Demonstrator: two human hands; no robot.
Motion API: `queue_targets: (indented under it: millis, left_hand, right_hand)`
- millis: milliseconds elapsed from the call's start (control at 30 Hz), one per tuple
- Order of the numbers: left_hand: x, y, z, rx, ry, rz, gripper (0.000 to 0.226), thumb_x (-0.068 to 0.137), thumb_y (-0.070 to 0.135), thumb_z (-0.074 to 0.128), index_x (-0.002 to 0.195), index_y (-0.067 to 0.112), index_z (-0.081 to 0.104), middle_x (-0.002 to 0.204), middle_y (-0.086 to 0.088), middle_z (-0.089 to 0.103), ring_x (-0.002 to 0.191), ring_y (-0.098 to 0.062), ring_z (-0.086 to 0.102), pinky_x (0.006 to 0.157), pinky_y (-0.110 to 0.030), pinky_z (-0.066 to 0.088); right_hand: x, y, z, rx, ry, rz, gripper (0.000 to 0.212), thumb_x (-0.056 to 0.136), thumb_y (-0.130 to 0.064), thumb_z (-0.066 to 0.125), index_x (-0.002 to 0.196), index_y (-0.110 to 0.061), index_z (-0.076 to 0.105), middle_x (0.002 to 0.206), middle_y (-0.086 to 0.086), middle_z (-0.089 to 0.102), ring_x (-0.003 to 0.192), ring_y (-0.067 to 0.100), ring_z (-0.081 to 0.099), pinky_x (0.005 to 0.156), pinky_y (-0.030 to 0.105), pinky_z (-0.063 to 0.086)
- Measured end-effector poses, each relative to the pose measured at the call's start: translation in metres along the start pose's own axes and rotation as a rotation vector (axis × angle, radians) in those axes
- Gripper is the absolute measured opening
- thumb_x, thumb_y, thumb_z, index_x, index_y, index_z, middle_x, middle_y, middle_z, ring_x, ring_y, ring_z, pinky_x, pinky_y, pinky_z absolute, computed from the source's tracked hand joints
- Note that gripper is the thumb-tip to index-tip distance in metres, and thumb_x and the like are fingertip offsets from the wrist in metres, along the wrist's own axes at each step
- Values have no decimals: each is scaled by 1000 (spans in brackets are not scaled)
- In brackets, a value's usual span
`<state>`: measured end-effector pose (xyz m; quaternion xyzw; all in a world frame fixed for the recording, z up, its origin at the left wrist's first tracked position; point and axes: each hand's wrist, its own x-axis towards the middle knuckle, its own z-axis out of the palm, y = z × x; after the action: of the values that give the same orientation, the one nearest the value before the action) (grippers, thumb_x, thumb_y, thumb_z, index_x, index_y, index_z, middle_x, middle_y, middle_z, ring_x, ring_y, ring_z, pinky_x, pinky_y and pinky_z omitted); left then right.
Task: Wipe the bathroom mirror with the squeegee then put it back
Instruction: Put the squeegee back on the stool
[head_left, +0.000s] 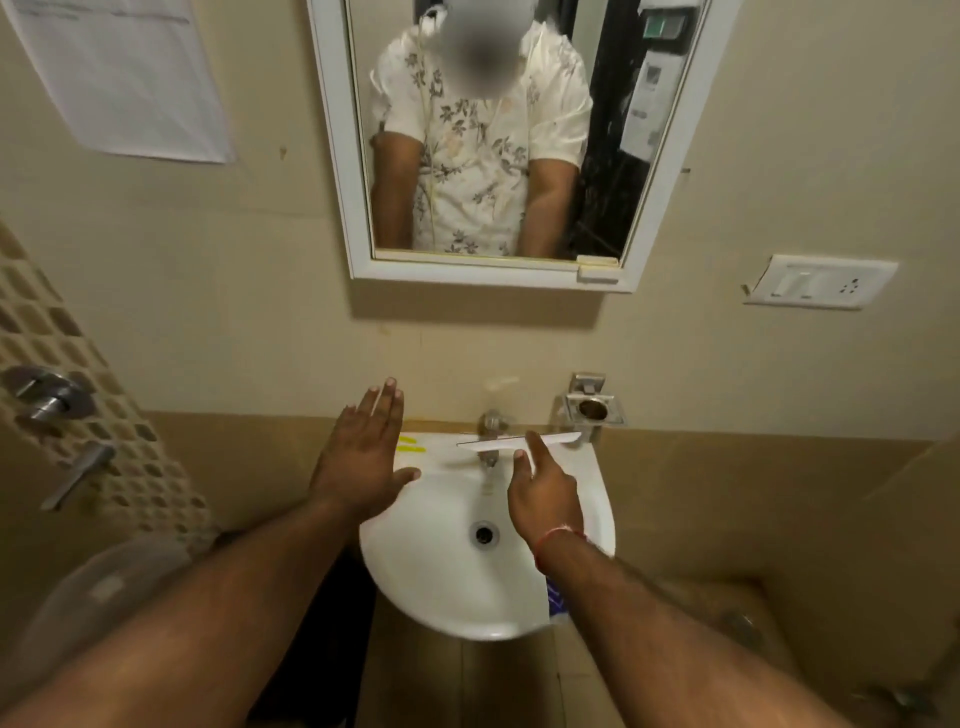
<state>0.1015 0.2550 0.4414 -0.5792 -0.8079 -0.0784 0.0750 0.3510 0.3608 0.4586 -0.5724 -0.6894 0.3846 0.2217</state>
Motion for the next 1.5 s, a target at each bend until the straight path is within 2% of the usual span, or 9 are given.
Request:
queue_targets:
  millis: [200, 467, 667, 767, 867, 1000, 1133, 1267, 1500]
  left_hand:
    - [-38, 22, 60, -24, -67, 48, 121, 93, 71, 68, 175, 6, 8, 184, -14, 1, 170, -36, 6, 135, -58, 19]
    - [-92, 32, 103, -18, -304, -92, 114, 103, 74, 48, 171, 12, -20, 178, -7, -31, 167, -27, -26, 137, -51, -8]
    - [-110, 35, 119, -63, -235, -109, 107, 105, 70, 49, 175, 12, -7, 183, -8, -16, 170, -28, -10, 139, -51, 3]
    - [-117, 38, 124, -63, -263, -122, 106, 105, 69, 50, 175, 12, -6, 183, -6, -16, 170, -27, -10, 139, -52, 5]
    - [-127, 41, 126, -80, -255, -194, 105, 106, 69, 49, 174, 14, -9, 183, -5, -16, 170, -26, -10, 138, -50, 0]
    - [-151, 36, 128, -70, -226, -279, 101, 103, 72, 41, 175, 8, 10, 183, -12, 7, 170, -30, 9, 137, -54, 14]
    - [-178, 21, 120, -48, -244, -392, 98, 105, 73, 38, 173, 12, 1, 183, -8, -3, 170, -26, -1, 138, -51, 6]
    - [-217, -15, 130, -29, -288, -521, 101, 100, 76, 27, 173, 11, 0, 182, -6, -8, 171, -29, 0, 138, -52, 7]
    - [-266, -93, 166, -126, -328, -767, 110, 97, 66, 67, 175, 9, 15, 184, -10, 8, 170, -32, 11, 136, -55, 19]
  right_hand:
    - [-2, 47, 19, -72, -118, 72, 53, 109, -54, 38, 162, -45, 40, 132, 11, 71, 116, 37, 68, 103, 47, 57]
    - [6, 92, 34, -137, -240, 150, 53, 110, -46, 44, 163, -35, 44, 150, 12, 63, 134, 39, 60, 114, 46, 49]
    - [9, 102, 39, -115, -251, 106, 53, 111, -42, 49, 163, -35, 43, 139, 11, 70, 124, 38, 66, 109, 46, 54]
    - [16, 113, 44, -168, -345, 167, 52, 110, -37, 48, 161, -28, 47, 154, 12, 60, 132, 39, 61, 108, 52, 56]
    - [13, 111, 47, -173, -384, 112, 50, 111, -35, 48, 161, -28, 47, 154, 11, 59, 133, 37, 60, 106, 49, 57]
    - [7, 96, 67, -155, -466, 2, 53, 110, -45, 47, 162, -37, 41, 155, 6, 57, 128, 36, 63, 98, 55, 61]
    - [-8, 69, 109, -155, -605, -92, 61, 110, -43, 51, 168, -32, 33, 169, 6, 42, 149, 34, 47, 124, 45, 39]
    - [-33, 30, 165, -194, -756, -184, 66, 108, -43, 57, 168, -32, 31, 167, 7, 45, 149, 33, 47, 125, 44, 37]
    - [-67, -19, 283, -293, -959, -331, 68, 109, -34, 61, 169, -28, 29, 161, 10, 49, 146, 32, 51, 118, 39, 41]
